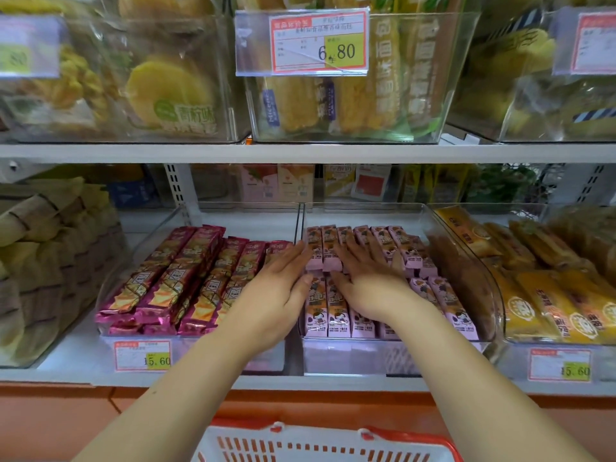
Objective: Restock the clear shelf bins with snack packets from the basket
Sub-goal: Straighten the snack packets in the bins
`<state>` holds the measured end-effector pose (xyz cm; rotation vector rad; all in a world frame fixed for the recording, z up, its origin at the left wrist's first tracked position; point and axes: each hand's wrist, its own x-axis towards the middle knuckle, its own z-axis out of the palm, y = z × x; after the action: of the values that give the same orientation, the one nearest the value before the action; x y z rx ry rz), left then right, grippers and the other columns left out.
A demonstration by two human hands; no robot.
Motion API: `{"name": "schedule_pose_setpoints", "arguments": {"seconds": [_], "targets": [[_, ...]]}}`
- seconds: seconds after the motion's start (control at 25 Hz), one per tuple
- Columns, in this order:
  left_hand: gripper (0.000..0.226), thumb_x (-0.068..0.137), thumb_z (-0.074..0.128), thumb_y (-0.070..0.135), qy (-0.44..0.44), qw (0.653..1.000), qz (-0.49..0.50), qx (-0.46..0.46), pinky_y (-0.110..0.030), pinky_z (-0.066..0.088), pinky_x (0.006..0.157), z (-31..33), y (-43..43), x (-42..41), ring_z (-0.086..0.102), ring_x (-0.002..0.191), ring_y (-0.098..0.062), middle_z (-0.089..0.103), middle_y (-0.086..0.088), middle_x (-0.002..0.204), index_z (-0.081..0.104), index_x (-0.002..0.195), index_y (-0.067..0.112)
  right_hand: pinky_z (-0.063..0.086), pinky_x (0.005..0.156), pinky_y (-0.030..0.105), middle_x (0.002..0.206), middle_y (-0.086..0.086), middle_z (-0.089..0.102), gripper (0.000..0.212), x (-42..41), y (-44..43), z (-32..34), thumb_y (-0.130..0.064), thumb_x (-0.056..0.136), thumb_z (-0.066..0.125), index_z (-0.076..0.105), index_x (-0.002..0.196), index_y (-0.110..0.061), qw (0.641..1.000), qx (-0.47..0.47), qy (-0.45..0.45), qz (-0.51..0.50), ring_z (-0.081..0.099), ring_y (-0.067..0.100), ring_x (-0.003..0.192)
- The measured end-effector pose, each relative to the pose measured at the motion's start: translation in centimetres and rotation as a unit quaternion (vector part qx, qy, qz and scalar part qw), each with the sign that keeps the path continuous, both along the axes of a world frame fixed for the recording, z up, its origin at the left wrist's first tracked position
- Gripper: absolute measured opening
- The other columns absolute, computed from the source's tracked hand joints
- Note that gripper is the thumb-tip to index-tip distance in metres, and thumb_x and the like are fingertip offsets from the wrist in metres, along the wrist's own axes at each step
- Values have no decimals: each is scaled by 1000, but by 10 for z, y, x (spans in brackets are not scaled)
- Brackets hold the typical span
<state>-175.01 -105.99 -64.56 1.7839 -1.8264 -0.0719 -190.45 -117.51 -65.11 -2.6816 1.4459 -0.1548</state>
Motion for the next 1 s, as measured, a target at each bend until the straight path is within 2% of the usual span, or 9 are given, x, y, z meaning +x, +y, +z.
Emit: {"name": "schedule_pose_setpoints", "arguments": {"seconds": [0.32,0.6,0.72,0.84,1.0], "targets": [[50,102,32,39,-2,1000,-18,10,-15,11,112,1,6,6,12,144,1,18,18,157,26,150,32,-14,113,61,161,-10,-13,55,17,9,-2,-55,99,15,-1,151,-42,999,-3,5,34,-22,25,146],[50,102,30,39,-22,999,-9,25,-19,11,115,6,8,3,13,145,-3,15,17,158,23,151,31,-14,109,64,161,-7,-15,61,-14,-4,10,-63,96,16,-7,149,-45,996,25,22,-88,-21,35,145],[50,102,29,39,-19,999,-8,31,-20,11,114,6,9,2,12,145,-4,14,17,158,22,151,32,-10,112,62,161,-4,-13,64,-18,-3,2,-63,95,15,-5,151,-39,996,24,28,-82,-20,35,145],[50,102,29,39,-15,999,-10,34,-20,11,115,5,10,2,12,145,-4,15,16,158,21,152,32,-9,115,57,161,-4,-13,66,-17,-3,0,-61,96,17,-9,152,-35,998,26,-4,-63,-19,31,146],[50,102,30,38,-14,999,-12,30,-20,12,114,5,8,3,14,145,-4,16,16,158,24,151,31,-3,118,55,162,2,-13,70,-32,-14,10,-64,94,19,-7,152,-35,992,26,7,-124,-13,35,147]]}}
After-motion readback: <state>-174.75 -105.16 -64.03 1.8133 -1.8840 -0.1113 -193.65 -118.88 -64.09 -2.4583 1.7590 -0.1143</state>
